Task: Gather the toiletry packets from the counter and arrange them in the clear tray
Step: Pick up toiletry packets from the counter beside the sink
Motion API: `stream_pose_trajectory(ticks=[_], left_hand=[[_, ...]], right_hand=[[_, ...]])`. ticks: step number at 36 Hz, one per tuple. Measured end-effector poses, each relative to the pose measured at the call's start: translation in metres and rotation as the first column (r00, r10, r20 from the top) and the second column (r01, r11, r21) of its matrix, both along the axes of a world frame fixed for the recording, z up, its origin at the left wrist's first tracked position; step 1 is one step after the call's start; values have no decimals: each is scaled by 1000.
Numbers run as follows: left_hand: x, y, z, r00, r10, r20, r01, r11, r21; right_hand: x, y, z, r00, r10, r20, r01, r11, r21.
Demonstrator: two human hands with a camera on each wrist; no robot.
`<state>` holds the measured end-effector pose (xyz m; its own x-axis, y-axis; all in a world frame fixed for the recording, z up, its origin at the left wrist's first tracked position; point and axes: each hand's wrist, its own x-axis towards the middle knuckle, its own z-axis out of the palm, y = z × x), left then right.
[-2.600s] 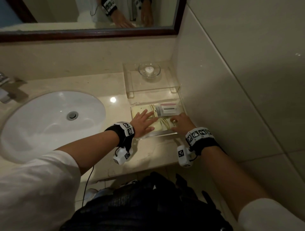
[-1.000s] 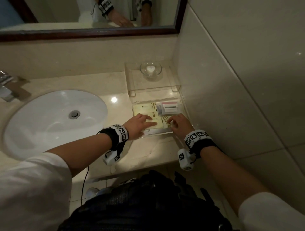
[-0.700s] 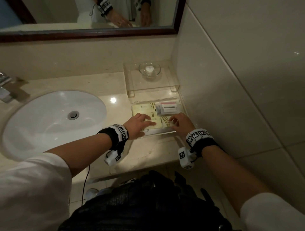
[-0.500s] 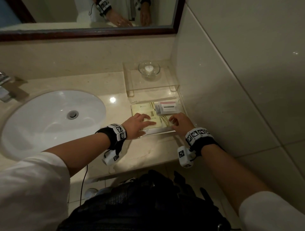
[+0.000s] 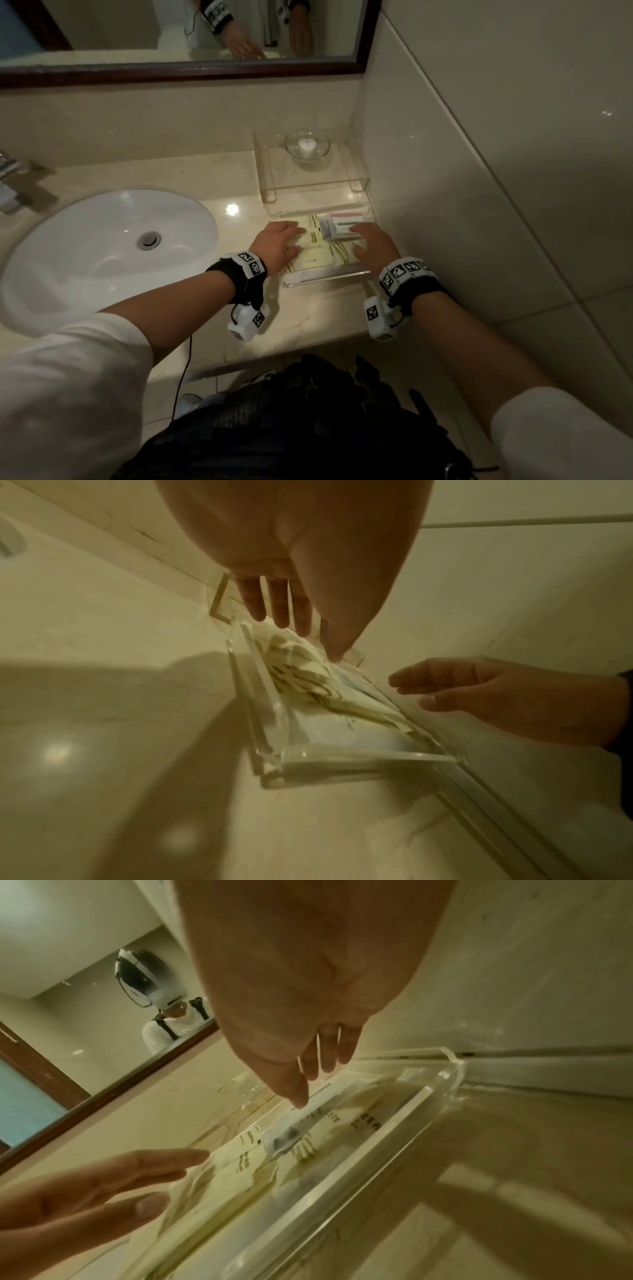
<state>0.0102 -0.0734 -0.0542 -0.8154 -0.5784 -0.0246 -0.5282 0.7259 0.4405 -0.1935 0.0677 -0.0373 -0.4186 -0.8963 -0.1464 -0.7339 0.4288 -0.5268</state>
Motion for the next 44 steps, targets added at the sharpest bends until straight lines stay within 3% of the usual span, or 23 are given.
stream_pose_trajectory(ticks=[4,7,16,21,31,44], left_hand=[[-3,-3,-2,983,-9,182,-1,999,53],[-3,-4,-3,979,-26,204,14,998,62],[-4,-5,0,978,-34,207,25,999,46],[-3,0,3,977,-43,210,46,999,-9],[-5,10,-1,932,-102,347,137,988,-78],[-13,15,2,916,-57,398,75,997,-30]], right_hand=[[-3,-9,-4,999,47,-12,-43,972,232],[-7,-12,-11,994,104,-14,-94,943,318],[-11,-22,-11,985,154,-74,-131,959,250],[-8,-32,-11,954,275,-122,-199,880,431],[-5,-39,-17,951,275,-141,-184,871,455],[-15,-42,-18,960,251,-126,-182,899,398]])
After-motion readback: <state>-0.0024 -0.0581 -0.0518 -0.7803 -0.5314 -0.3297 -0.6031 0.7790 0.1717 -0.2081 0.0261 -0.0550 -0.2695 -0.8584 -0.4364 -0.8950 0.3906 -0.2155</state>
